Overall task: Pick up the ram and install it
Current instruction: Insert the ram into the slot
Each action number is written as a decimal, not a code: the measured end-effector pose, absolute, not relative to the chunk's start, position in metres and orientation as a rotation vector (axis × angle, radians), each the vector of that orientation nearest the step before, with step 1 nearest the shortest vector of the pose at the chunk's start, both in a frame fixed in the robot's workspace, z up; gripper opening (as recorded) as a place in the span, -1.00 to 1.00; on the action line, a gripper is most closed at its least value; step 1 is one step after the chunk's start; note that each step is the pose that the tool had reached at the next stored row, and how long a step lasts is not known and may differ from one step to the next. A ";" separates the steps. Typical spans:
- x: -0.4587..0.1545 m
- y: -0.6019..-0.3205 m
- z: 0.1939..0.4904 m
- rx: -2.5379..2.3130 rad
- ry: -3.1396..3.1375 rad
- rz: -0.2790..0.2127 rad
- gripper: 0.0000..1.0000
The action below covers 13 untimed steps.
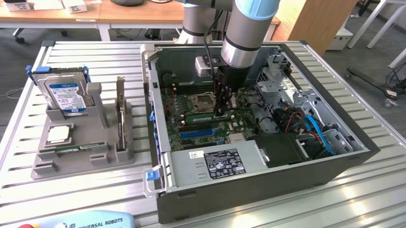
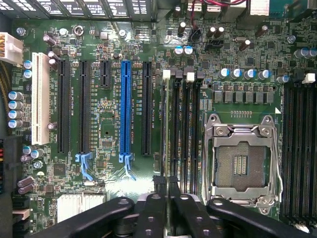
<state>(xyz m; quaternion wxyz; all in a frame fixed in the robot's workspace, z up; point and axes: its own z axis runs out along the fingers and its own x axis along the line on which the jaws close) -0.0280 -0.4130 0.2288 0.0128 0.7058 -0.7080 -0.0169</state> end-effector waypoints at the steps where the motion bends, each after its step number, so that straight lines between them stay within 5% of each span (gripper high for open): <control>1: -0.028 -0.413 0.229 2.200 -2.206 -0.053 -0.64; 2: -0.028 -0.413 0.229 2.200 -2.206 -0.053 -0.51; 13: -0.028 -0.413 0.230 2.200 -2.206 -0.053 -0.51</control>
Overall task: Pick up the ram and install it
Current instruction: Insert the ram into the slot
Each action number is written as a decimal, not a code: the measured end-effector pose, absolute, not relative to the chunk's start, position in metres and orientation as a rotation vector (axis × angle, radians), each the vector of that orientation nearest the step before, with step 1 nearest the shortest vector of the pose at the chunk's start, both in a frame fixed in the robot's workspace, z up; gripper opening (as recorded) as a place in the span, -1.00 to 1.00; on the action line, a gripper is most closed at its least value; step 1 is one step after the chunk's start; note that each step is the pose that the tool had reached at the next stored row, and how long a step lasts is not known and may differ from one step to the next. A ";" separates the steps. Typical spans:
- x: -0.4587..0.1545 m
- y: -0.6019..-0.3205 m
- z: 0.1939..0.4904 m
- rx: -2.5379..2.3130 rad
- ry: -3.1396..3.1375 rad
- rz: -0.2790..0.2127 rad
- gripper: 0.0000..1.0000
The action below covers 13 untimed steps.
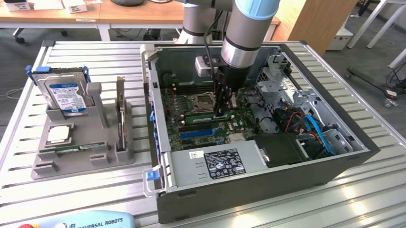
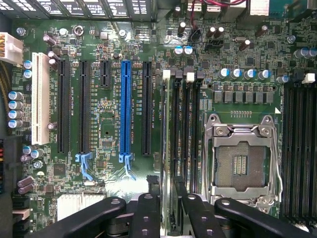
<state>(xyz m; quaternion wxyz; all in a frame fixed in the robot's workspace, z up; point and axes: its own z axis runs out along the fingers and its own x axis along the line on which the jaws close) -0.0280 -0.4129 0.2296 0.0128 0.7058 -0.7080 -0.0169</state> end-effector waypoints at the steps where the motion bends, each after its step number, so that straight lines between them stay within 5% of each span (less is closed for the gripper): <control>1: -0.028 -0.413 0.230 2.200 -2.206 -0.053 -0.51; 13: -0.028 -0.413 0.257 2.200 -2.207 -0.053 -0.51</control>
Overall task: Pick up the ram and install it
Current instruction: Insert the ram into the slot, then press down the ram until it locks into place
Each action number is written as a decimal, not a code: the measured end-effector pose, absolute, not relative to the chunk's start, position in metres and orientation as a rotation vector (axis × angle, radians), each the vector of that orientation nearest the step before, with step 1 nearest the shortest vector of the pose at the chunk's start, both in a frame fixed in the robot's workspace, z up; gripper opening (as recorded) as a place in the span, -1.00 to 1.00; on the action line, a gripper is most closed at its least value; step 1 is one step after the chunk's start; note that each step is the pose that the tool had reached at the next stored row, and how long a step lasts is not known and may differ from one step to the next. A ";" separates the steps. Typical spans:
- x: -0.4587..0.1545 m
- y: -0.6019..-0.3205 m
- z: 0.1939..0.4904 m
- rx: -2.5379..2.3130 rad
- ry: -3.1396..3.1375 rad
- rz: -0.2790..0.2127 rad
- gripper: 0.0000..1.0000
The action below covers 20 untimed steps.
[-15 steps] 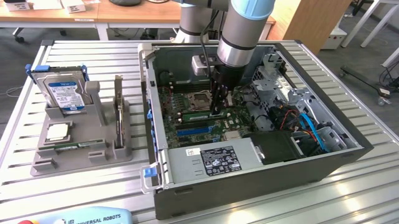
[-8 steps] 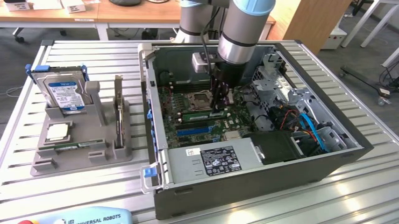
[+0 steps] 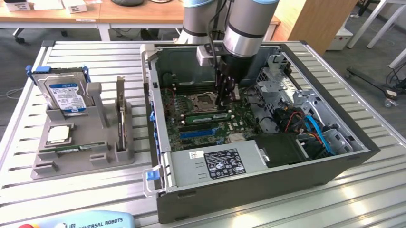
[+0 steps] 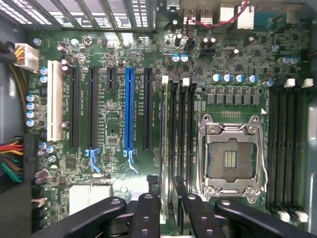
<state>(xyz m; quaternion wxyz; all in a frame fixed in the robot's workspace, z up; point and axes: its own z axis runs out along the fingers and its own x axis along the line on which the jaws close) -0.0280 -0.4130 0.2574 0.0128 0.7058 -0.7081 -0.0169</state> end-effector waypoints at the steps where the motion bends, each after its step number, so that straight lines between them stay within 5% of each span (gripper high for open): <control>1: -0.028 -0.413 0.259 2.200 -2.206 -0.053 -0.51; 20: -0.028 -0.413 0.267 2.200 -2.206 -0.053 -0.51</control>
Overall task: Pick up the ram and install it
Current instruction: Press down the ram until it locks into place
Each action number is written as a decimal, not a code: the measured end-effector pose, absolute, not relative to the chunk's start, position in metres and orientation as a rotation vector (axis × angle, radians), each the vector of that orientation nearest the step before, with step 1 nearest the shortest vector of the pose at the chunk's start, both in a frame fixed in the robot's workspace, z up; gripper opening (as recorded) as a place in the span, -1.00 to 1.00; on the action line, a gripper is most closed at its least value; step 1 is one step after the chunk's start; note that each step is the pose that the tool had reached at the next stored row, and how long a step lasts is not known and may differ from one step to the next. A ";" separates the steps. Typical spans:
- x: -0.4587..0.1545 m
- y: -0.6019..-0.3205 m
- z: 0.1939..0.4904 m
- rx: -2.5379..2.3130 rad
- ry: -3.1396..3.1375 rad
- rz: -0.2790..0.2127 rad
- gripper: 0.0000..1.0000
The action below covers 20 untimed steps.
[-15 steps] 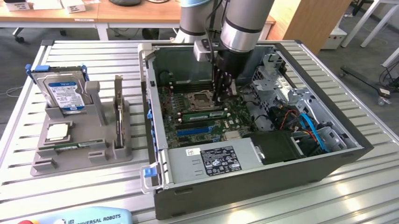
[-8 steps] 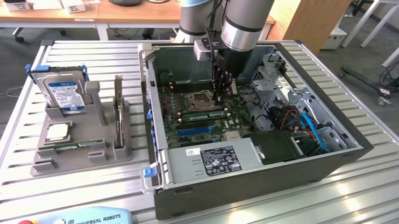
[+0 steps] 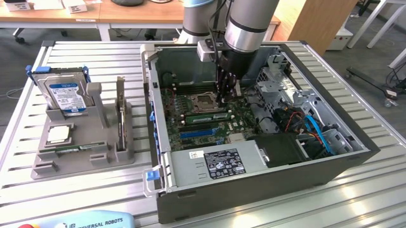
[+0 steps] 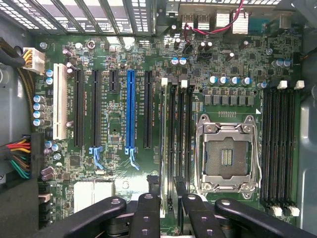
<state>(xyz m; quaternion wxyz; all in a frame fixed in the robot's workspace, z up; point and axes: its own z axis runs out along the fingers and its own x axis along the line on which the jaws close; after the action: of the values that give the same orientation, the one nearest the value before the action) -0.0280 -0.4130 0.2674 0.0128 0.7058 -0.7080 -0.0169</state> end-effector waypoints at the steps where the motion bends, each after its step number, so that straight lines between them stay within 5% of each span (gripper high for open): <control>1: -0.028 -0.413 0.267 2.200 -2.207 -0.053 -0.51; 7: -0.028 -0.413 0.267 2.200 -2.207 -0.053 -0.80; 20: -0.027 -0.413 0.267 2.200 -2.206 -0.053 -0.80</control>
<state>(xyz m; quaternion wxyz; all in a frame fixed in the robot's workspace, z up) -0.0271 -0.4130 0.2674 0.0128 0.7059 -0.7080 -0.0169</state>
